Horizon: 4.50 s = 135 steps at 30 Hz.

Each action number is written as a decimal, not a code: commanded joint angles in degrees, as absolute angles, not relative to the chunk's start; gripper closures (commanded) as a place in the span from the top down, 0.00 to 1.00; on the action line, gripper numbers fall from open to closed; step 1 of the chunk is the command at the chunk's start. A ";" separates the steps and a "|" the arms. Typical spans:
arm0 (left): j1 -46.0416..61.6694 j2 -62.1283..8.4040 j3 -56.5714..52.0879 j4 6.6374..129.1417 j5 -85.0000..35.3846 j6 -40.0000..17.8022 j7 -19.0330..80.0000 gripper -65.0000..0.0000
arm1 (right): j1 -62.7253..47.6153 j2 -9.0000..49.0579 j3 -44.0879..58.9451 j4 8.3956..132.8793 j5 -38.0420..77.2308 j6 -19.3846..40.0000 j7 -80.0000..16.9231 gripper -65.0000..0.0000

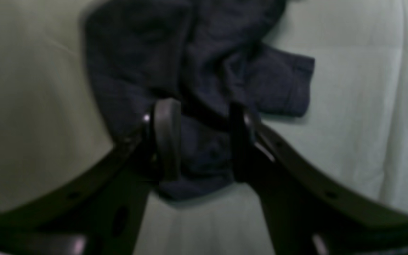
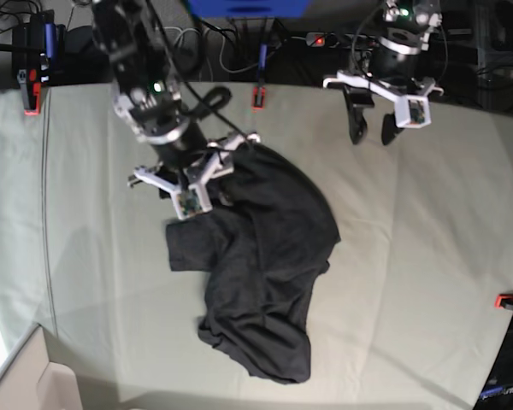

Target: Layout the t-shirt on the table in an organized manner, then fold the t-shirt properly

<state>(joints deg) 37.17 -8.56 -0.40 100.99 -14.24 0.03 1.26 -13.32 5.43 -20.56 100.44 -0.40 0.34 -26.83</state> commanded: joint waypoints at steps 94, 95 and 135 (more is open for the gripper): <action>3.82 -5.58 14.11 68.09 -15.08 0.22 -0.40 0.78 | -34.42 6.46 3.12 110.02 -0.13 0.04 -18.59 0.00; 3.74 -5.58 14.11 67.47 -15.08 0.22 -0.40 0.78 | -33.98 6.46 3.12 110.02 -0.13 0.04 -18.59 0.00; 6.02 -7.16 -0.22 73.19 -15.08 0.13 0.04 0.00 | -29.93 8.22 0.92 110.02 -0.04 0.04 -18.59 0.00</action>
<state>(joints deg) 6.24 -6.87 -0.45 72.18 -15.20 0.03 1.52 -29.85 7.88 0.64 108.86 0.03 0.34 -20.27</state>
